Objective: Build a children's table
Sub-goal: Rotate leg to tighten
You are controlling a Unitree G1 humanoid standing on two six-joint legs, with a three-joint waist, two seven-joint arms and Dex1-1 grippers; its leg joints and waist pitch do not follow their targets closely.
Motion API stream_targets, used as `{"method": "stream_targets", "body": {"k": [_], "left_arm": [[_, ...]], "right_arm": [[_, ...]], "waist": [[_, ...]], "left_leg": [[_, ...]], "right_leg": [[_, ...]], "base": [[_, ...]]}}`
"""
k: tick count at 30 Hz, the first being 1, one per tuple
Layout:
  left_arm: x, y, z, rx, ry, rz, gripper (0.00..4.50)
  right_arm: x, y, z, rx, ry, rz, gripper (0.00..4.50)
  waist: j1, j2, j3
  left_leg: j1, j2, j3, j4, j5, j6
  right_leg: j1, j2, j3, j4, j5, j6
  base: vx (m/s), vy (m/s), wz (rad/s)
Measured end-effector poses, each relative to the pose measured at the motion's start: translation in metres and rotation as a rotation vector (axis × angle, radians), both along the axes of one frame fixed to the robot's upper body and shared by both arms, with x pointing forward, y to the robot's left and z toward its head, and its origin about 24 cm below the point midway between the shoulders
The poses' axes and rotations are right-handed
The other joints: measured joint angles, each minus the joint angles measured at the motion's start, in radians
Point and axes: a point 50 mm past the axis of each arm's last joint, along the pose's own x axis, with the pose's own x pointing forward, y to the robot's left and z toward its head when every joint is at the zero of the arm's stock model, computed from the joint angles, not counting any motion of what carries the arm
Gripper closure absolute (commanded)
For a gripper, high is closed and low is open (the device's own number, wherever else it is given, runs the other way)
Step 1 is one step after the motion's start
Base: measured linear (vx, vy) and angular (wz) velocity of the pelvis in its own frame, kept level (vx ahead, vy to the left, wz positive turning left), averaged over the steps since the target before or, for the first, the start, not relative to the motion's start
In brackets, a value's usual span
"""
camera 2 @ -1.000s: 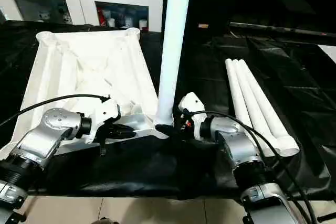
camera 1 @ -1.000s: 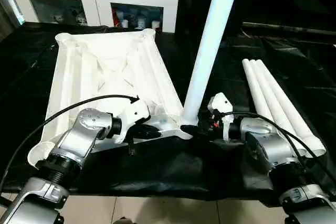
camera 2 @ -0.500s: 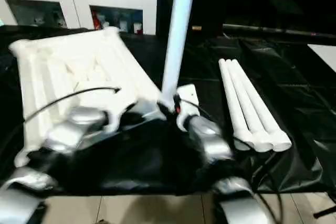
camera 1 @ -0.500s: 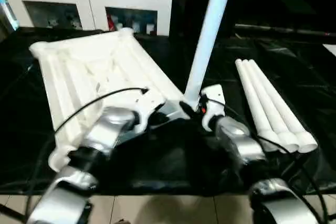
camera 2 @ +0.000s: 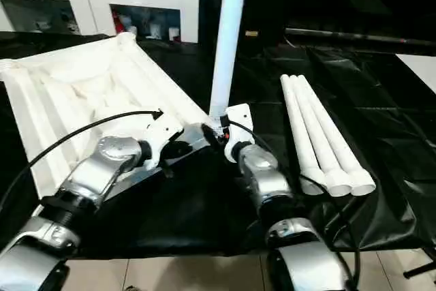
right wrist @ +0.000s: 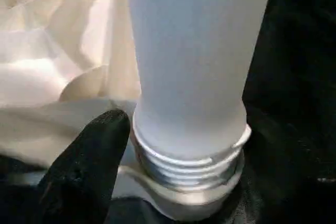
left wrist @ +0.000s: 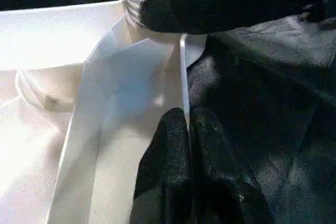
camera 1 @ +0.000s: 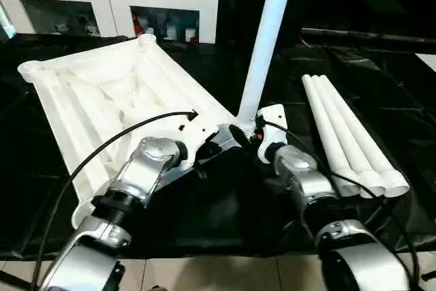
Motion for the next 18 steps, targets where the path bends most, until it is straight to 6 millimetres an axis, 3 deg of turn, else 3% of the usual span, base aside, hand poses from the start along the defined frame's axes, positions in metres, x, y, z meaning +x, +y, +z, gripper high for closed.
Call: {"method": "stream_targets", "body": {"k": [7, 13, 18], "left_arm": [[-0.010, 0.021, 0.001, -0.006, 0.020, -0.118, 4.50], [-0.021, 0.030, 0.002, -0.020, 0.048, -0.212, 4.50], [-0.025, 0.024, 0.002, -0.023, 0.063, -0.265, 4.50]], "right_arm": [[-0.018, -0.032, 0.008, -0.125, -0.013, 0.340, 0.63], [-0.024, -0.032, 0.010, -0.135, -0.007, 0.435, 0.63], [-0.024, -0.029, 0.013, -0.133, -0.019, 0.452, 0.63]], "waist": [[0.004, -0.001, 0.001], [0.006, -0.001, 0.001], [0.029, -0.001, 0.001]], "left_leg": [[-0.001, 0.000, 0.000, -0.001, 0.000, 0.000], [-0.001, 0.001, 0.000, -0.001, 0.000, 0.000], [-0.002, 0.001, 0.002, -0.001, -0.001, 0.001]], "right_leg": [[0.000, 0.000, -0.001, -0.002, 0.000, 0.000], [0.000, 0.000, -0.001, -0.003, 0.000, 0.001], [0.000, 0.000, -0.001, -0.004, 0.000, 0.000]], "base": [[0.000, 0.000, 0.00], [0.000, 0.000, 0.00], [0.000, 0.000, 0.00]]}}
